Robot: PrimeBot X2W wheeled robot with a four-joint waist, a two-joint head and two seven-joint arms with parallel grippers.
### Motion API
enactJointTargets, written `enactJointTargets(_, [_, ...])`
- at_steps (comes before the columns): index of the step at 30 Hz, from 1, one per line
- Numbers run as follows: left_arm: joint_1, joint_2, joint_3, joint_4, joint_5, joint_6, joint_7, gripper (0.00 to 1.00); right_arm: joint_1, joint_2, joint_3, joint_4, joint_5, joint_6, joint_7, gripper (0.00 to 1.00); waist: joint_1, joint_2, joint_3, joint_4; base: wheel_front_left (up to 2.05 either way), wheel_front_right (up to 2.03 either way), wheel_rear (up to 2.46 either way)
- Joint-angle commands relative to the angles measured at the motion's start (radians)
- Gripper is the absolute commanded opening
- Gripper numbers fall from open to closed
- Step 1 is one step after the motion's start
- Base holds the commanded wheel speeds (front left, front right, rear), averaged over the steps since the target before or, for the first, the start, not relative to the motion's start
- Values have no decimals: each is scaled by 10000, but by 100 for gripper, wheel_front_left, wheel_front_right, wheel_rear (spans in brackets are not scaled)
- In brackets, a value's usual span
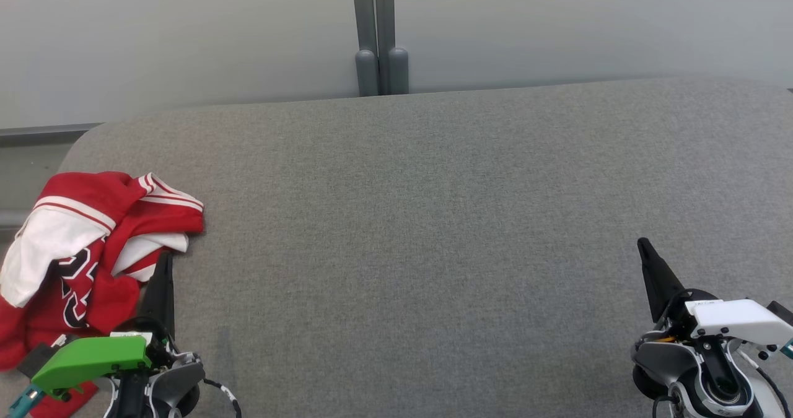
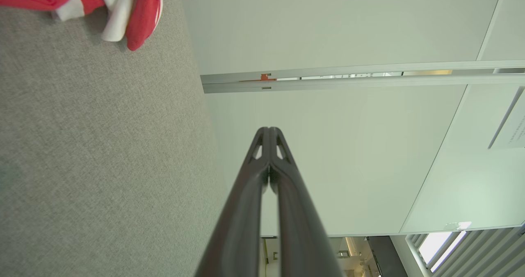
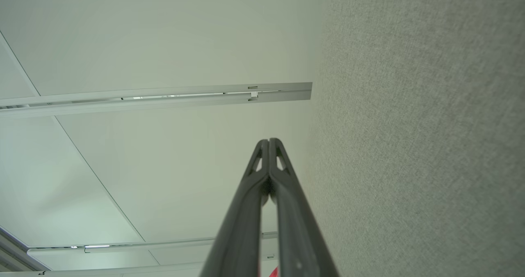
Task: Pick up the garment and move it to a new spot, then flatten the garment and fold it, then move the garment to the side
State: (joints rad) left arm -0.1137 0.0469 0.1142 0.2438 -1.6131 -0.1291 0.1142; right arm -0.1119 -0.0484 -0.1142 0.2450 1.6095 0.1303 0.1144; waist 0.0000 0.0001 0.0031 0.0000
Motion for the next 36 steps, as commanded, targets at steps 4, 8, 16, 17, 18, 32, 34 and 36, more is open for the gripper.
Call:
enactJointTargets(4, [142,76,16,-20,9,-54,23,0,104,-42,-8,-39,70,9,17,0,0,-1,0,0,0,0,0])
enactJointTargets(8, [142,76,16,-20,11,-54,23,0,104,-42,-8,-39,70,9,17,0,0,-1,0,0,0,0,0])
enactJointTargets(16, [142,77,16,-20,11,-54,23,0,104,-42,-8,-39,70,9,17,0,0,-1,0,0,0,0,0])
enactJointTargets(17, [142,77,16,-20,11,-54,23,0,104,-42,-8,-39,70,9,17,0,0,-1,0,0,0,0,0])
enactJointTargets(18, [142,77,16,-20,11,-54,23,0,104,-42,-8,-39,70,9,17,0,0,-1,0,0,0,0,0])
enactJointTargets(32, [142,77,16,-20,11,-54,23,0,105,-42,-8,-39,70,9,17,0,0,-1,0,0,0,0,0])
enactJointTargets(34, [142,77,16,-20,11,-54,23,0,105,-42,-8,-39,70,9,17,0,0,-1,0,0,0,0,0])
enactJointTargets(36, [142,77,16,-20,11,-54,23,0,105,-42,-8,-39,70,9,17,0,0,-1,0,0,0,0,0])
